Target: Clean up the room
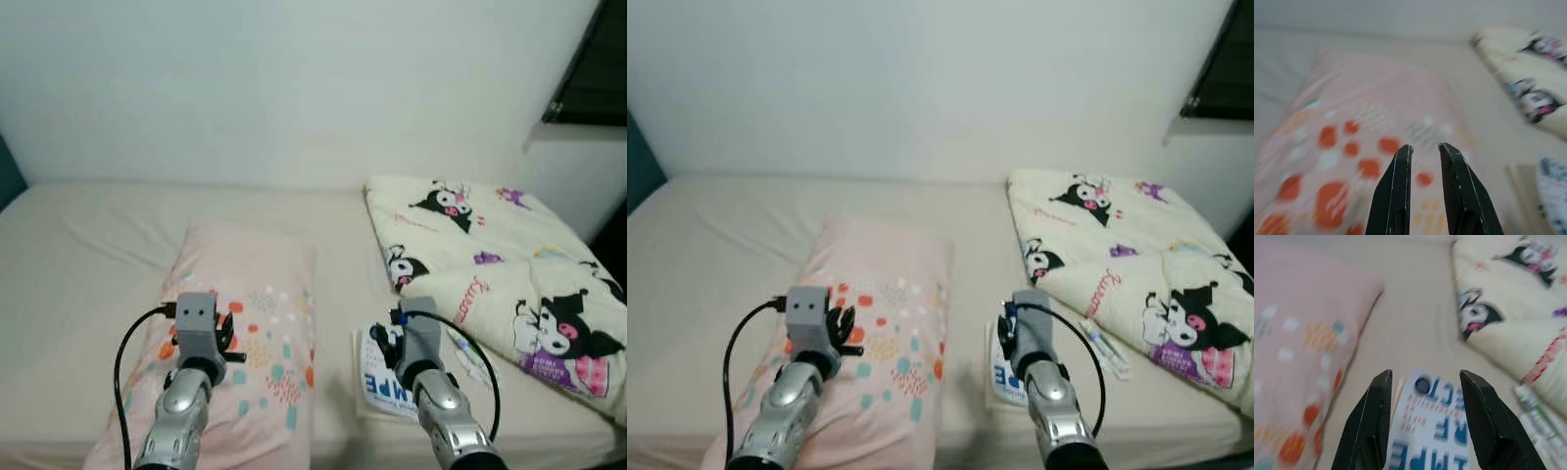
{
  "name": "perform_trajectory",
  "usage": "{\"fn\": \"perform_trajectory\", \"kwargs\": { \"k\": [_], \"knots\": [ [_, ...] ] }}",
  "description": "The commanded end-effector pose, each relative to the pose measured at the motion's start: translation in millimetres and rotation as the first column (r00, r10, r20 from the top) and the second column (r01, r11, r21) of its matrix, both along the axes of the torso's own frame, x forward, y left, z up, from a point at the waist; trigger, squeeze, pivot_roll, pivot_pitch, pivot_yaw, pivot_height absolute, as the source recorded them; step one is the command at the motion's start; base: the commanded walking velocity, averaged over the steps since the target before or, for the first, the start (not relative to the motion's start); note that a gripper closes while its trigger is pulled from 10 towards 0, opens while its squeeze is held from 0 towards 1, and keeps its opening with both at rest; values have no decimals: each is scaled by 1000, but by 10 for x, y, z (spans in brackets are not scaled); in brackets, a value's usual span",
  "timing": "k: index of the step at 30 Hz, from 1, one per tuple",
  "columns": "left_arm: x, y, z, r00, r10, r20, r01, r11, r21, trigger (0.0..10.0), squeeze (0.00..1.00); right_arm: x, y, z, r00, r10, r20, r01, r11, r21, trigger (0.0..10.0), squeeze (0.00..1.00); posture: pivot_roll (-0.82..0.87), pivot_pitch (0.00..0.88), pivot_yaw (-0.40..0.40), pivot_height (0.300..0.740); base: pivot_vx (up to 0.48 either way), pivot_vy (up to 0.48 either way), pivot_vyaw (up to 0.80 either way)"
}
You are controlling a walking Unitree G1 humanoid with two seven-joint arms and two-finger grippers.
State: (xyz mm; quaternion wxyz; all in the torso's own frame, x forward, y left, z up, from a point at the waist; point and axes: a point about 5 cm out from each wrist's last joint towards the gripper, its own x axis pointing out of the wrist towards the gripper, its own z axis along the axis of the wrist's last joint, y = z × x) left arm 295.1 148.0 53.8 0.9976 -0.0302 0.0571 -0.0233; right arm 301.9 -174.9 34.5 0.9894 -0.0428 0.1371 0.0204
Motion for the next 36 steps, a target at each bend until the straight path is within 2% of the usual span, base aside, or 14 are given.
{"fn": "perform_trajectory", "kwargs": {
  "k": [1,25,36],
  "knots": [
    [-20,31,-31,1000,8,-17,-8,1000,7,10000,0,-13,29,-26,1000,-3,-8,3,1000,13,10000,0,-13,0,-96,740,0,0,0],
    [-3,69,-28,999,18,-36,-17,999,31,10000,0,17,18,-10,1000,-4,-4,4,1000,8,10000,0,-3,5,-81,740,0,0,0],
    [8,63,-16,999,19,-36,-18,999,34,10000,0,16,11,-9,1000,-12,-2,12,1000,10,10000,0,-8,5,-75,740,0,-360,0]
  ]
}}
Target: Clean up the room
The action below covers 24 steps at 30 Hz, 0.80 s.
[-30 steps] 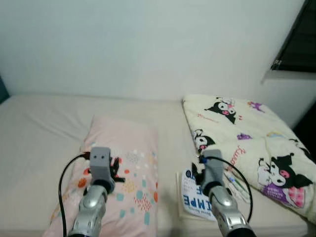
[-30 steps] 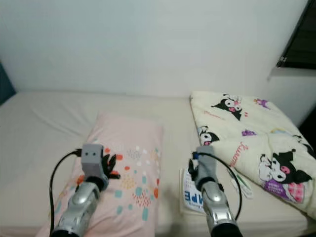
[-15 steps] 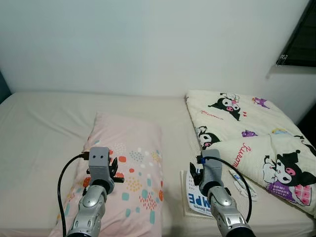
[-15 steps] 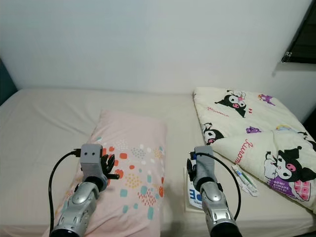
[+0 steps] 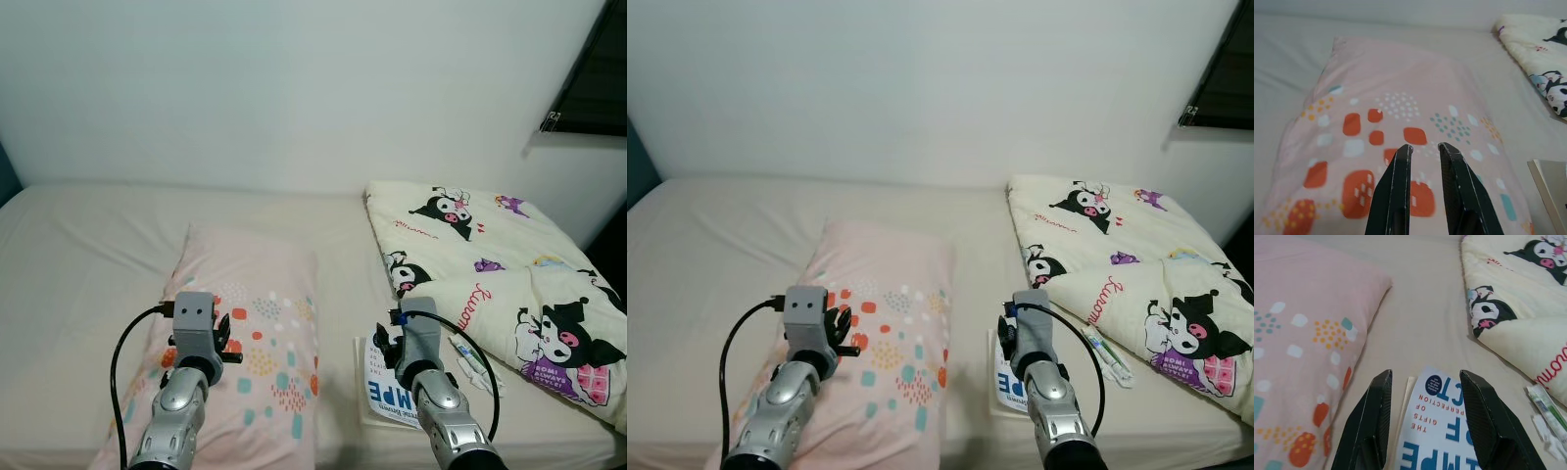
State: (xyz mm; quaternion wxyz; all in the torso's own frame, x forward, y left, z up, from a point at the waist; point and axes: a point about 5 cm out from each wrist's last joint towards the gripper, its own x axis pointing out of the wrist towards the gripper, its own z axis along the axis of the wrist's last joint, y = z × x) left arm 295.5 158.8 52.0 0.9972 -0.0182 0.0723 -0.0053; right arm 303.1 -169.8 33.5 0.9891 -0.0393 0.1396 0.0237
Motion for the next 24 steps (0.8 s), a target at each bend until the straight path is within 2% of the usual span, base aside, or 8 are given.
{"fn": "perform_trajectory", "kwargs": {
  "k": [1,10,13,16,24],
  "knots": [
    [5,-44,2,1000,-14,-7,14,1000,8,10000,0,5,-45,4,1000,-21,5,21,1000,2,10000,0,-8,7,-73,740,0,-371,0],
    [10,-36,-3,1000,-11,-13,11,1000,11,10000,0,14,-60,22,1000,-19,14,19,1000,-24,10000,0,-4,12,-71,740,0,-372,0],
    [5,-28,-8,1000,-10,-16,10,1000,13,10000,0,15,-68,20,1000,-26,12,27,999,-27,10000,0,-4,13,-70,740,0,-371,800],
    [-1,-23,-13,1000,-10,-19,11,1000,15,10000,0,15,-100,15,998,-65,11,65,998,4,10000,0,-2,12,-70,740,0,-370,0],
    [-15,-19,-28,1000,-13,-26,14,1000,21,10000,0,13,-106,19,998,-59,18,60,998,-10,10000,0,-5,8,-64,740,0,-371,0]
  ]
}}
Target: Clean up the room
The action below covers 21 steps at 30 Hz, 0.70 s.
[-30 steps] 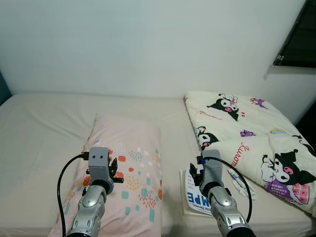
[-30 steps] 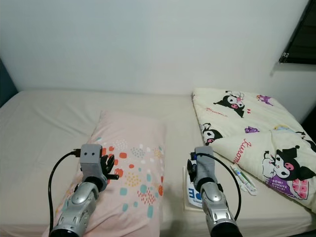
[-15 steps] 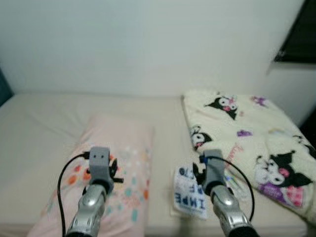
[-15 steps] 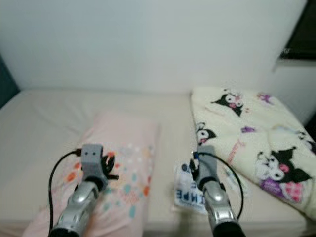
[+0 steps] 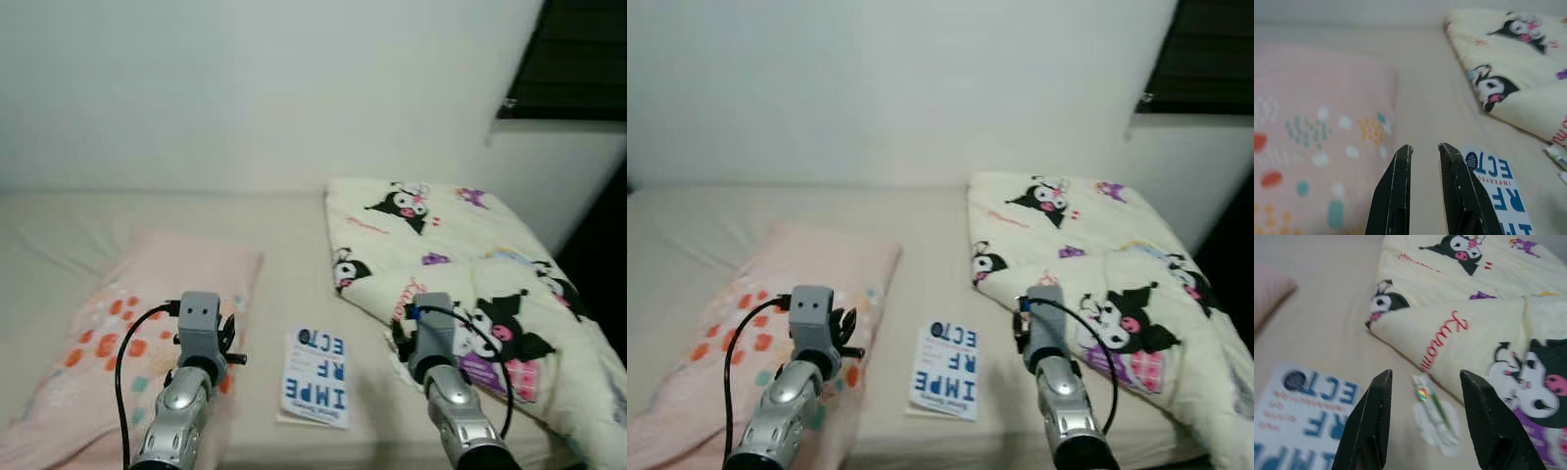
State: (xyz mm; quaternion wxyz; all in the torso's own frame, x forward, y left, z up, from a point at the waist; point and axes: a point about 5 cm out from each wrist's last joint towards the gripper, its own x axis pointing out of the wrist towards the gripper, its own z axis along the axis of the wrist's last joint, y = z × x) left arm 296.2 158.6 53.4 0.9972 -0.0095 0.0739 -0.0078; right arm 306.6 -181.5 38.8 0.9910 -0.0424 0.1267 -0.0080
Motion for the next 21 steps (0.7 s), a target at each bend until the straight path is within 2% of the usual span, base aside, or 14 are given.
{"fn": "perform_trajectory", "kwargs": {
  "k": [1,15,17,21],
  "knots": [
    [-22,-17,-43,1000,-7,-23,7,1000,4,10000,0,-22,11,-34,1000,1,-11,-1,1000,5,10000,0,-5,8,-64,740,0,-371,0],
    [-8,-38,-41,999,-17,-29,17,1000,6,10000,0,-29,2,-37,1000,-4,-5,4,1000,7,10000,0,-7,0,-57,740,0,-371,0],
    [-7,-39,-57,999,-17,-50,16,1000,-16,10000,0,-30,4,-36,1000,-4,-4,4,1000,8,10000,0,-7,0,-55,740,0,0,0],
    [-8,-28,-62,998,-18,-59,16,999,-35,10000,0,-36,16,-40,1000,-5,-2,5,1000,13,10000,0,-6,0,-46,740,0,433,0]
  ]
}}
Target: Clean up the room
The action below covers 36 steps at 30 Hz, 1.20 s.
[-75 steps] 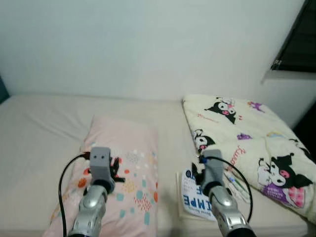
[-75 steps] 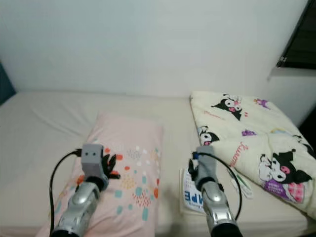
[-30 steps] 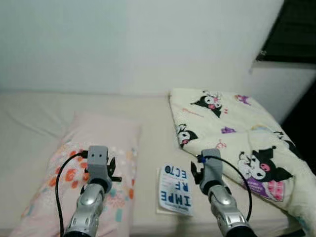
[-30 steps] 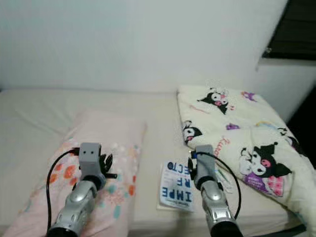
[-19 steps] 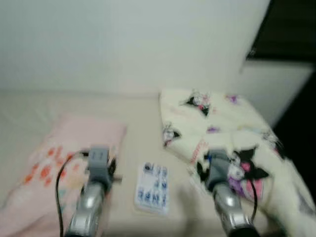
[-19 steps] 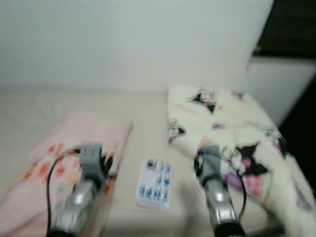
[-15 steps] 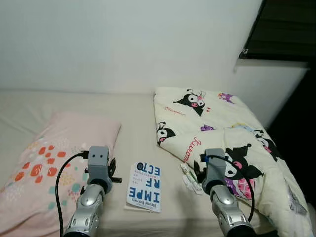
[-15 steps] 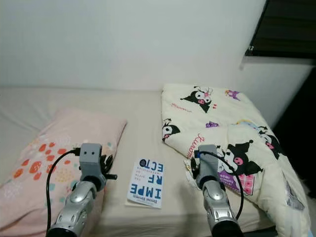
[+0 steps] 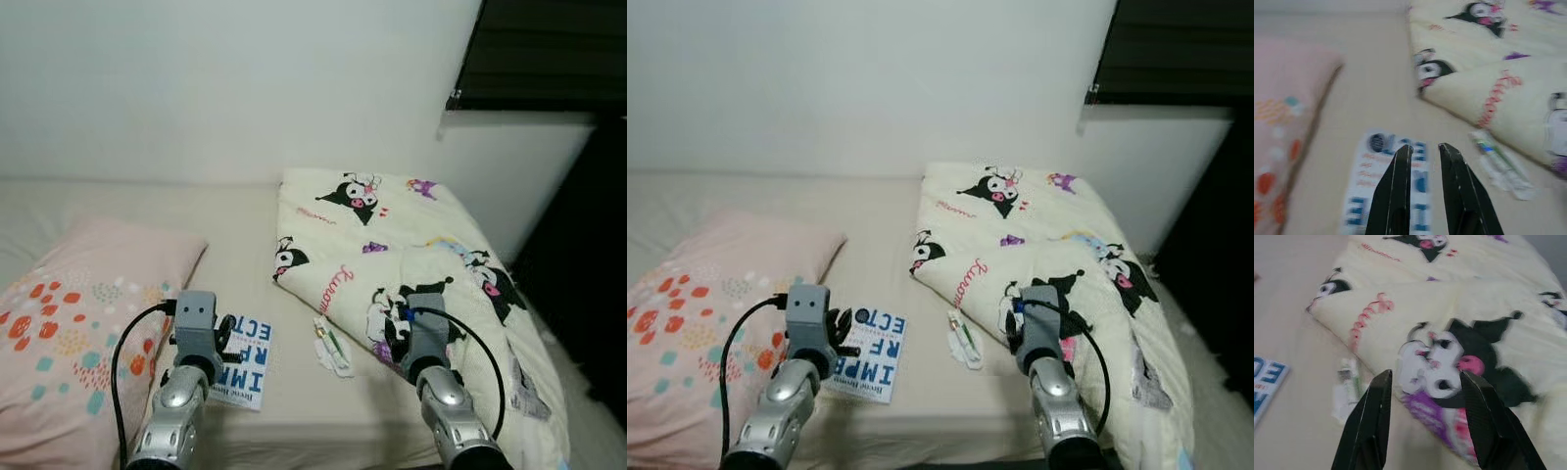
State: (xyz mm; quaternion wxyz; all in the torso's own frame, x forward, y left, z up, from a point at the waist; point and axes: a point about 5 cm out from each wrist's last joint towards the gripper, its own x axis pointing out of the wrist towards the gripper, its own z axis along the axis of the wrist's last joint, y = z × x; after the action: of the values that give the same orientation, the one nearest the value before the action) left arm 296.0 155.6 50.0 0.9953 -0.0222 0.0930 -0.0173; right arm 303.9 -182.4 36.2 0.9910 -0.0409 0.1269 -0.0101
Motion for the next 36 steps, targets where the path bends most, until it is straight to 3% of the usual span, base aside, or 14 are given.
{"fn": "perform_trajectory", "kwargs": {
  "k": [1,6,16,36],
  "knots": [
    [-7,8,-26,1000,2,-20,-2,1000,-7,10000,0,-11,29,-17,1000,-1,-1,1,1000,12,10000,0,-6,0,-45,740,0,476,0],
    [5,16,-9,1000,-7,-10,7,1000,8,10000,0,-24,35,-29,1000,-6,-2,6,1000,16,10000,0,-6,0,-39,740,0,476,0],
    [19,-81,42,998,-46,34,45,999,15,10000,0,-42,26,-35,1000,-9,5,9,1000,19,10000,0,-7,0,-37,740,0,0,0],
    [8,-89,113,995,-30,95,31,1000,-8,10000,0,-33,-4,-12,1000,-4,16,4,1000,4,10000,0,-9,0,-49,740,0,0,0]
  ]
}}
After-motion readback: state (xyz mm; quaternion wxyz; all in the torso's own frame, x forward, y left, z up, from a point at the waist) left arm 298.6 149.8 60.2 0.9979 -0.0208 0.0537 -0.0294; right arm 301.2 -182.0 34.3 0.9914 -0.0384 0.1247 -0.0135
